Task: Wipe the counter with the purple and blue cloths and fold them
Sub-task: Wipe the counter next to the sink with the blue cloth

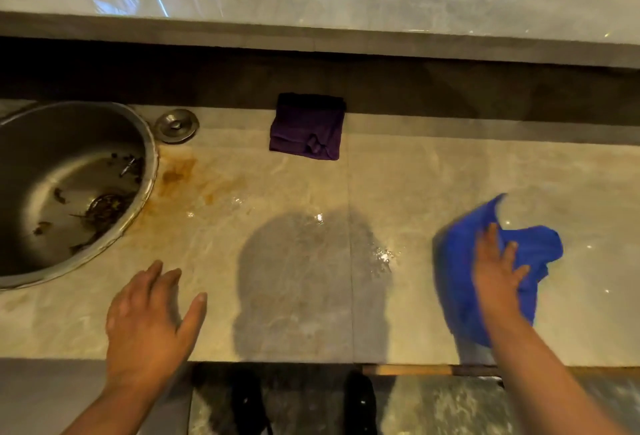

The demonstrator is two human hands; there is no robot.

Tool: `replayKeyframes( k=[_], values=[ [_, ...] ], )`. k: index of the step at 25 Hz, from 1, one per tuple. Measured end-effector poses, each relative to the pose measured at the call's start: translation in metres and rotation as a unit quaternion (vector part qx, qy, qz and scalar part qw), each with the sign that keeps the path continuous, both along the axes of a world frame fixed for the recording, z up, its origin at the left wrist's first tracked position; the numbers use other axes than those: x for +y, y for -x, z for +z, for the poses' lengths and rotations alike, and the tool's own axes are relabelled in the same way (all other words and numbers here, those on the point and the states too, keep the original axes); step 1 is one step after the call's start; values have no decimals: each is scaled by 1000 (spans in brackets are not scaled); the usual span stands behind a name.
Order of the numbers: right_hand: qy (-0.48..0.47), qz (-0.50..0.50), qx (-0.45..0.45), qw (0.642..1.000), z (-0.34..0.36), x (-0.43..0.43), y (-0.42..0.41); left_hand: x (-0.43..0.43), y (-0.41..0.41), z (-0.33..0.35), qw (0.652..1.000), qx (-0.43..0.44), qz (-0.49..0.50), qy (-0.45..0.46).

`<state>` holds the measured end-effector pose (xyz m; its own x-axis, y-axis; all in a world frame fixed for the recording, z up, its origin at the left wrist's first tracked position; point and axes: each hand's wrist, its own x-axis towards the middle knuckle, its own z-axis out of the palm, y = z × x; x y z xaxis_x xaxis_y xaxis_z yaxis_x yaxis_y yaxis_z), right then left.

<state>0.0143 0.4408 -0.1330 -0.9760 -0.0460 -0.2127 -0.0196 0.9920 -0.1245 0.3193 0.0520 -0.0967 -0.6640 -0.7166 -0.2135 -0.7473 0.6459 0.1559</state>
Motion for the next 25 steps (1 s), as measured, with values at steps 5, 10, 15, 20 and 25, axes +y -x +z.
replayKeyframes(
  k=[5, 10, 15, 20, 25],
  values=[
    [-9, 218, -13, 976, 14, -165, -51, -4, 0, -15, 999, 28, 14, 16],
    [2, 362, 32, 932, 15, -89, -65, -2, 1, -16, 999, 37, 11, 33],
    [-26, 114, 54, 992, 11, -100, 0, 2, 1, -18, 998, 59, 18, 33],
    [41, 407, 41, 912, 12, -140, -136, -1, 13, -12, 996, 66, 0, 61],
    [-31, 242, 92, 965, 1, -73, -47, -2, 21, -16, 993, 92, 0, 68]
  ],
)
